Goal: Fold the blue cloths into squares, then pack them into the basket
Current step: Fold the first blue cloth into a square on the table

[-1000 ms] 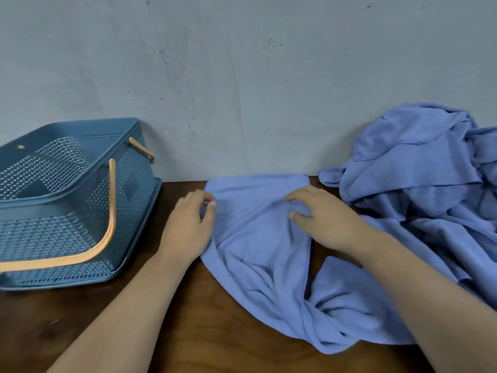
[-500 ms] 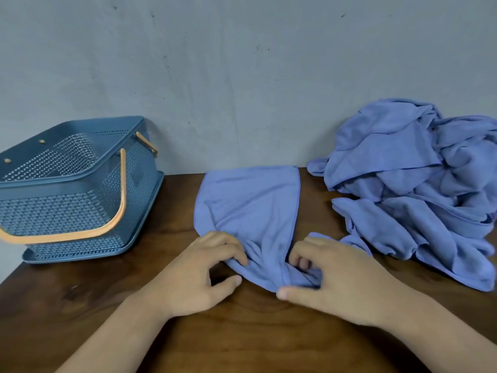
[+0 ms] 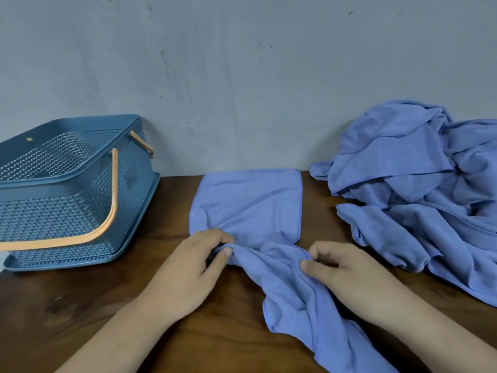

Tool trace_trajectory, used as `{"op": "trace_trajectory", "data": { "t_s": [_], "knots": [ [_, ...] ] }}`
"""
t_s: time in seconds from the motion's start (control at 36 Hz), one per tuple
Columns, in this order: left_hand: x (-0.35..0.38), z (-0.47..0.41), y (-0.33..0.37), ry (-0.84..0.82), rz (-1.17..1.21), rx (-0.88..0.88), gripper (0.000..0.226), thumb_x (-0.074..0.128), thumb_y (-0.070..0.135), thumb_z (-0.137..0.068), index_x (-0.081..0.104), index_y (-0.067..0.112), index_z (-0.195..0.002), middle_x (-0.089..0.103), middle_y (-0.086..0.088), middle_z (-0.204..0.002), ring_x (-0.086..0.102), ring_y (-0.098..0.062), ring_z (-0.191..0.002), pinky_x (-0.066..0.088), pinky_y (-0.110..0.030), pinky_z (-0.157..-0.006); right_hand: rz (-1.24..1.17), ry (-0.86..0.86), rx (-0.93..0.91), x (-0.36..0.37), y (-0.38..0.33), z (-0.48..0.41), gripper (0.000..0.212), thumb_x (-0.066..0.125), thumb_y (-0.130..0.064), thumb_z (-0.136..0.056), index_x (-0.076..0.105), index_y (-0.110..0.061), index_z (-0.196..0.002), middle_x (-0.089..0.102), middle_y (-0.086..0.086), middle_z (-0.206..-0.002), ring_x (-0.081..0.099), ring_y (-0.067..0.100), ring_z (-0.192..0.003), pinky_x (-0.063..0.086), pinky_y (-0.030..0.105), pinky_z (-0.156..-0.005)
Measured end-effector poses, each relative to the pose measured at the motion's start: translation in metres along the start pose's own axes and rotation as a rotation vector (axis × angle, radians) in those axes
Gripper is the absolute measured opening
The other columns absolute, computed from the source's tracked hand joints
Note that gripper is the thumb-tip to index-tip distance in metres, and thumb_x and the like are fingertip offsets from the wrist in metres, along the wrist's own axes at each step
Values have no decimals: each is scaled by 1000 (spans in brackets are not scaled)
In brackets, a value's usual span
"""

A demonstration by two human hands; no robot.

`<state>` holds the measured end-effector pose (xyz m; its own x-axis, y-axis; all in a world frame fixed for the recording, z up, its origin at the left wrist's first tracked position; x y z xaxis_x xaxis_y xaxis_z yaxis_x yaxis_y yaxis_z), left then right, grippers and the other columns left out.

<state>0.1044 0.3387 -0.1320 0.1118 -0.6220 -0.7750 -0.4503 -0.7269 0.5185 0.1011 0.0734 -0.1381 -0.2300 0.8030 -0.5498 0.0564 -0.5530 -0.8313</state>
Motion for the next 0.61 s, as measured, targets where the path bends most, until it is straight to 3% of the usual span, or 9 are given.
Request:
{"op": "trace_trajectory", "data": {
  "t_s": [0.08, 0.17, 0.22, 0.31, 0.36, 0.42, 0.47, 0.56, 0.61],
  "knots": [
    [-4, 2, 7, 17, -45, 60, 22, 65, 26, -103, 62, 42, -120, 62, 26, -119, 58, -7, -118, 50, -33, -97, 279, 118, -131, -4, 1, -4, 21, 68, -37, -98, 66, -32, -78, 58, -14, -88, 60, 8, -77, 50, 28, -76],
    [1, 6, 31, -80, -67, 252, 39, 74, 20, -96, 65, 35, -130, 57, 24, -138, 53, -8, -136, 41, -36, -112, 251, 82, -112, -3, 8, -8, 21, 62, -31, -102, 67, -31, -82, 65, -14, -80, 62, 8, -72, 55, 36, -78],
    [9, 11, 42, -163, -93, 345, 35, 74, 26, -98, 67, 35, -131, 54, 23, -143, 48, -9, -141, 37, -35, -116, 208, 51, -86, -2, 10, -8, 19, 57, -25, -105, 72, -35, -97, 74, -13, -88, 71, 13, -81, 60, 46, -83],
    [22, 13, 45, -227, -131, 394, 16, 65, 36, -106, 68, 38, -122, 59, 26, -130, 52, -2, -132, 32, -35, -119, 77, 61, -49, -5, 11, -7, 34, 53, -13, -108, 73, -41, -107, 78, -17, -101, 73, 8, -97, 58, 41, -95],
    [23, 12, 44, -231, -125, 384, 8, 60, 35, -109, 66, 37, -114, 60, 26, -118, 56, 0, -119, 35, -35, -116, -148, 52, 55, -7, 15, -8, 39, 46, -7, -110, 75, -33, -108, 80, -12, -103, 74, 6, -97, 59, 35, -89],
    [19, 10, 39, -213, -121, 342, 8, 58, 30, -109, 63, 36, -108, 60, 25, -108, 57, -3, -108, 43, -35, -105, -432, 6, 226, -4, 19, -7, 40, 39, -5, -112, 75, -24, -113, 81, 0, -103, 76, 14, -87, 58, 31, -70],
    [11, 8, 32, -199, -74, 260, 14, 58, 22, -107, 59, 34, -100, 59, 20, -100, 58, -7, -100, 46, -34, -94, -527, 23, 289, -12, 24, -9, 35, 41, -5, -110, 73, -18, -113, 79, 9, -100, 73, 19, -77, 56, 32, -64],
    [-5, 9, 24, -167, 79, 181, 23, 53, 7, -98, 57, 27, -89, 60, 10, -92, 60, -18, -93, 47, -40, -85, -331, 28, 251, -28, 32, -13, 31, 45, -7, -107, 71, -23, -107, 77, 12, -97, 68, 20, -77, 54, 36, -69],
    [-9, 8, 21, -131, 87, 171, 28, 48, -1, -89, 55, 25, -85, 61, 9, -91, 59, -21, -93, 46, -44, -85, -22, 14, 190, -37, 35, -14, 38, 41, -6, -105, 69, -32, -101, 72, 1, -77, 59, 8, -63, 47, 28, -60]
  ]
}}
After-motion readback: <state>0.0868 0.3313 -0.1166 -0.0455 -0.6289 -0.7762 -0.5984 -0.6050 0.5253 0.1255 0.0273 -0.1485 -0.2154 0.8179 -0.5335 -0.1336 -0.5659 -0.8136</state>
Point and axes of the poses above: each hand's wrist, its own z-axis away from the middle knuckle, its own x-axis out of the palm, y = z × x, the point moved 7 cm from there along -z, towards the middle knuckle
